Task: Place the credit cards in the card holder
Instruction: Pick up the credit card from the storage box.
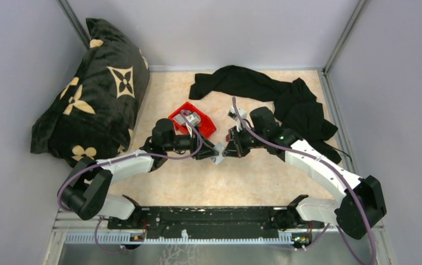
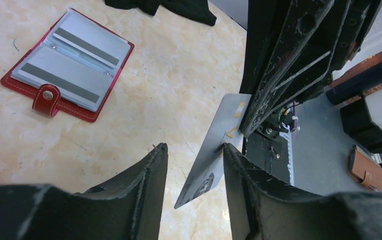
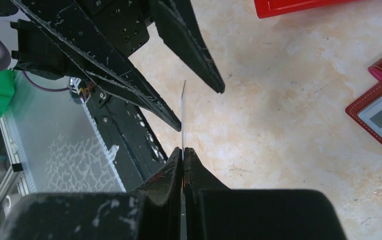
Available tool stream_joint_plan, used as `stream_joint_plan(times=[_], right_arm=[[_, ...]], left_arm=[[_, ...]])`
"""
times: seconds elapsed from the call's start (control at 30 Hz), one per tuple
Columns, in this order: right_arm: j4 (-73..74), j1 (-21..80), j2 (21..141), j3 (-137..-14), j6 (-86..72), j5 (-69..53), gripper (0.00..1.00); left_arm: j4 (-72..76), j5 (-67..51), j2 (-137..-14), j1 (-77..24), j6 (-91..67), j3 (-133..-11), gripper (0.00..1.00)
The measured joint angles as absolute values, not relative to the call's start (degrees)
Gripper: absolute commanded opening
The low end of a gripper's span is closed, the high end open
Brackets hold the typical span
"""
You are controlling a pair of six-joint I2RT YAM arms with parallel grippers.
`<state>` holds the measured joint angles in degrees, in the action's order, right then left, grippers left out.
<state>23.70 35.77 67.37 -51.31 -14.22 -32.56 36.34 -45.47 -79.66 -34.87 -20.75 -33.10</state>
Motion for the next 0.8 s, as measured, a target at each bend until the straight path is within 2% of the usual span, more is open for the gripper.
stream_joint_plan(times=[0.3, 0.33, 0.47, 0.53, 0.6, 0.8], right_arm=[[22.35, 33.1, 69.58, -51.27, -14.24, -34.39, 0.0], [22.26, 32.8, 69.82, -51.24, -14.24, -34.48, 0.02], [21.74, 31.81, 70.02, -50.98, -14.76, -34.65, 0.34], [21.37, 31.42, 70.02, -50.96, -15.38, -34.0, 0.43], [20.91, 31.24, 69.6, -50.87, -15.99, -32.29, 0.47], [19.09, 31.2, 65.25, -48.27, -18.28, -21.76, 0.48]], left_arm=[[38.37, -48.99, -81.41, -33.74, -21.91, -33.26, 0.0], [38.72, -49.5, -81.6, -33.54, -22.22, -33.32, 0.0], [40.91, -51.2, -82.63, -32.86, -23.55, -33.39, 0.0], [42.37, -51.53, -83.11, -32.73, -24.27, -33.41, 0.0], [43.05, -50.37, -83.64, -32.58, -24.95, -33.41, 0.0], [43.75, -39.99, -85.14, -32.56, -29.85, -33.17, 0.0]])
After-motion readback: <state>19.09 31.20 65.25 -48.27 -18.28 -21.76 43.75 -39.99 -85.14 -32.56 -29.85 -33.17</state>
